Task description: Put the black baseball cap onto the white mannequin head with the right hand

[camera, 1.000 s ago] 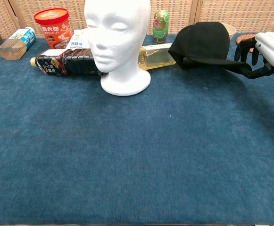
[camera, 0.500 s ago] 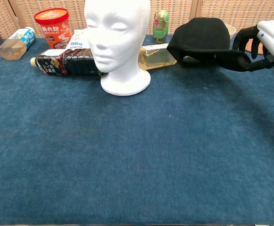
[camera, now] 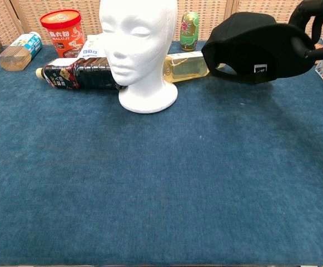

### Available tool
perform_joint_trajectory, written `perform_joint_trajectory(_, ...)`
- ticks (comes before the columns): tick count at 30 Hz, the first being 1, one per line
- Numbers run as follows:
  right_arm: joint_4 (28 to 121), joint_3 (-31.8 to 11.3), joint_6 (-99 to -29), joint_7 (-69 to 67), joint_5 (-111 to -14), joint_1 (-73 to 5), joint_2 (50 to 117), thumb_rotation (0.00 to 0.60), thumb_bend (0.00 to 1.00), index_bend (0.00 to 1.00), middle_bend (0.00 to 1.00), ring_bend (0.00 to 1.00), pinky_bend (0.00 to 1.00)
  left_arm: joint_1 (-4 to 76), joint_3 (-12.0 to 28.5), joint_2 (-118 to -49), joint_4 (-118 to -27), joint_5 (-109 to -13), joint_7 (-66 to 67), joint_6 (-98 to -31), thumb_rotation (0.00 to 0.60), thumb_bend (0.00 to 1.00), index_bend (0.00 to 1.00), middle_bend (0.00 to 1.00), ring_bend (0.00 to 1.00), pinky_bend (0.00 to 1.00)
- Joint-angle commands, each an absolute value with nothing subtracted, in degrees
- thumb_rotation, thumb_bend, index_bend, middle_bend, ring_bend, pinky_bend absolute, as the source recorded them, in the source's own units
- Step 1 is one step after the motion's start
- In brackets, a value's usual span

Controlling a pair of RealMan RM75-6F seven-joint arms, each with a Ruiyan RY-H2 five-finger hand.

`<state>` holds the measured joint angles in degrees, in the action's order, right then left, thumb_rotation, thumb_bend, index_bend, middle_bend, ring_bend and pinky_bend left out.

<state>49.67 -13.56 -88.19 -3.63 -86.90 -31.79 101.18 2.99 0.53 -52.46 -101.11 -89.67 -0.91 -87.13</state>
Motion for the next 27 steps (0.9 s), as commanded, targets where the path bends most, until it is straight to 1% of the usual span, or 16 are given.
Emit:
perform_joint_trajectory(1, 49.99, -13.98, -89.53, -4.17, -87.25, -31.59, 100.55, 0.6, 0.71, 0.74, 0.6, 0.63, 0.69, 3.15, 0.62, -52.49, -101.32, -89.73, -0.69, -87.02, 0.6, 0.34, 0.46, 0.31, 0.26, 0.33)
perform_joint_trajectory(14, 49.62, -16.15, -93.17, -6.31, -88.51, -33.37, 98.09, 0.6, 0.71, 0.75, 0.61, 0.64, 0.71, 3.96, 0.86, -52.44, -102.92, -89.82, 1.27, -86.15, 0.6, 0.34, 0.46, 0.31, 0.26, 0.33)
perform_joint_trajectory(27, 48.11, -18.71, -92.08, -8.09, -87.52, -37.26, 98.03, 0.6, 0.71, 0.76, 0.61, 0.65, 0.72, 4.08, 0.86, -52.42, -103.49, -89.29, 2.06, -85.78, 0.6, 0.34, 0.45, 0.31, 0.26, 0.33)
